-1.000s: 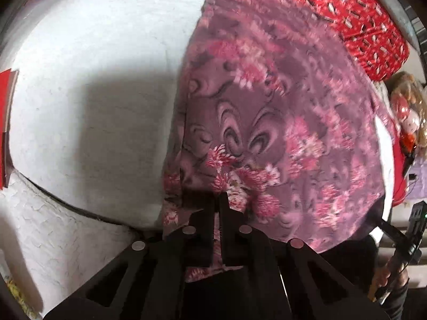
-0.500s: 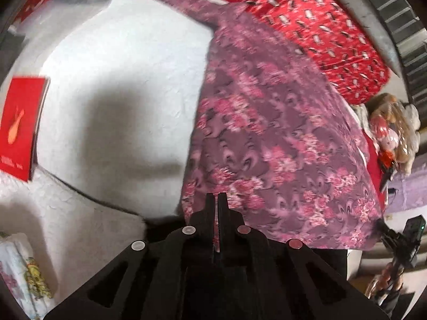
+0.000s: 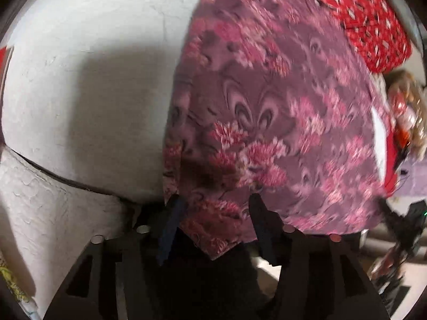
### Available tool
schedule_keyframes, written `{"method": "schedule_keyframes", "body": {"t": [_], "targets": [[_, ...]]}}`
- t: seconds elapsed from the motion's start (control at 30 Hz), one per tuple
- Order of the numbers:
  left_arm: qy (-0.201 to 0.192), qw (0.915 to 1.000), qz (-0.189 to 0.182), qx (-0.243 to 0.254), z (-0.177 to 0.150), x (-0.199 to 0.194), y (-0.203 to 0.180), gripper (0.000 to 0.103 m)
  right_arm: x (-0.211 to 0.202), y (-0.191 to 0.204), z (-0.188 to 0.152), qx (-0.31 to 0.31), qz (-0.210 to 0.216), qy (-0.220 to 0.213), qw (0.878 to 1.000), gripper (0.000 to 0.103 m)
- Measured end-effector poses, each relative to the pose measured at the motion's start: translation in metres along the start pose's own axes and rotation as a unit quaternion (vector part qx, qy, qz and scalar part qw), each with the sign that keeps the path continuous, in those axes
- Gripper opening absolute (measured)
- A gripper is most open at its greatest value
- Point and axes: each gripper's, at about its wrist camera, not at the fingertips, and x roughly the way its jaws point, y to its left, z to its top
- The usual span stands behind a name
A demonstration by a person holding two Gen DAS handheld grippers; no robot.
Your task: Fold small clothes
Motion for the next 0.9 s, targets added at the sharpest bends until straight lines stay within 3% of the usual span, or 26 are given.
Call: {"method": "schedule_keyframes", "body": {"t": [0.03,0.07,0.2,0.3,0.43,0.5,0.57,0.63,0.77,0.83,0.9], "targets": [[0.002,1.0,0.004,0.007,-0.001,0.001,-0.003,0.008,0.001,-0.001,-0.001,-0.001,0.0,0.001,1.0,0.006],[0.011,0.9999,0.003,0.008,-0.003,0.004,-0.004,0.0,0.002,0.0,-0.002,-0.002,0.0,0.001,1.0,0.006],[-0.012,0.9995,-0.026,0.01,-0.011,-0.017,-0.014,0.0,-0.003,0.003,-0.003,-0.007,0.014,-0.005,1.0,0.006],[-0.054,0.9967,-0.06,0.009,-0.014,-0.062,-0.018,0.0,-0.023,0.01,-0.004,0.0,0.059,-0.02,0.998,0.006],[-0.109,0.9933,-0.032,0.019,-0.017,-0.111,-0.018,0.0,-0.056,0.024,-0.005,-0.013,0.101,-0.043,0.994,0.006],[-0.117,0.993,-0.005,0.017,-0.015,-0.114,-0.014,0.0,-0.056,0.023,-0.006,-0.019,0.09,-0.045,0.995,0.006],[-0.113,0.9934,0.019,0.007,-0.013,-0.105,-0.013,0.0,-0.039,0.01,-0.006,-0.012,0.043,-0.036,0.998,0.006],[-0.103,0.9946,0.015,-0.005,-0.012,-0.093,-0.014,0.0,-0.014,-0.007,-0.006,0.003,0.006,-0.015,1.0,0.006],[-0.1,0.9948,0.017,0.012,0.0,-0.082,-0.037,0.005,0.013,-0.038,0.0,0.041,-0.061,0.024,0.997,0.011],[-0.112,0.9928,0.022,0.037,0.018,-0.075,-0.064,0.014,-0.001,-0.036,0.013,0.04,-0.05,-0.008,0.998,0.011],[-0.136,0.9888,0.03,0.055,0.035,-0.069,-0.095,0.036,-0.017,-0.022,0.029,0.015,-0.036,-0.05,0.998,0.017]]}}
